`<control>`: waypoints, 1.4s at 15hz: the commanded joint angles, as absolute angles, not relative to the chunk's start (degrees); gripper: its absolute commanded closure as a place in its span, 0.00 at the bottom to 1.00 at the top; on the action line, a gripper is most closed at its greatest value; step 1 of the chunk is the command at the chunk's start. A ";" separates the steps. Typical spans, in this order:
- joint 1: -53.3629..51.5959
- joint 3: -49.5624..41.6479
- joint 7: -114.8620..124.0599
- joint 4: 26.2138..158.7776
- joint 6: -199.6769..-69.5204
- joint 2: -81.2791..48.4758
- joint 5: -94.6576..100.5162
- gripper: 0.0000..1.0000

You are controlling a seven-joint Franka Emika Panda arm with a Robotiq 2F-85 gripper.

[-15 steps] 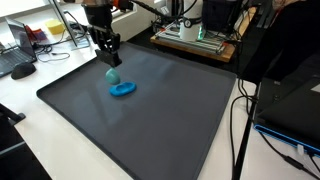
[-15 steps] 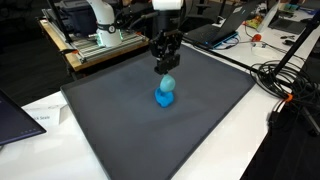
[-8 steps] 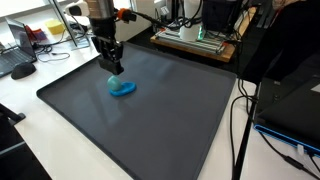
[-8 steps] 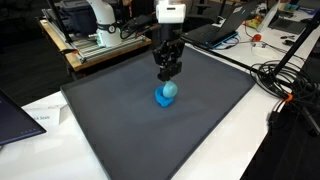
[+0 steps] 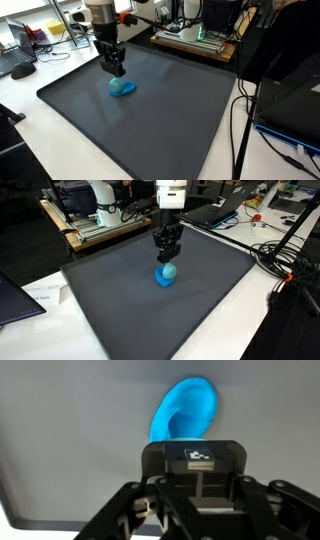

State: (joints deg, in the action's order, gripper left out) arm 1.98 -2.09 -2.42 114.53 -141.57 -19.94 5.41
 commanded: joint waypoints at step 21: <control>10.89 1.56 -29.43 110.61 -140.66 -27.86 -3.44 0.78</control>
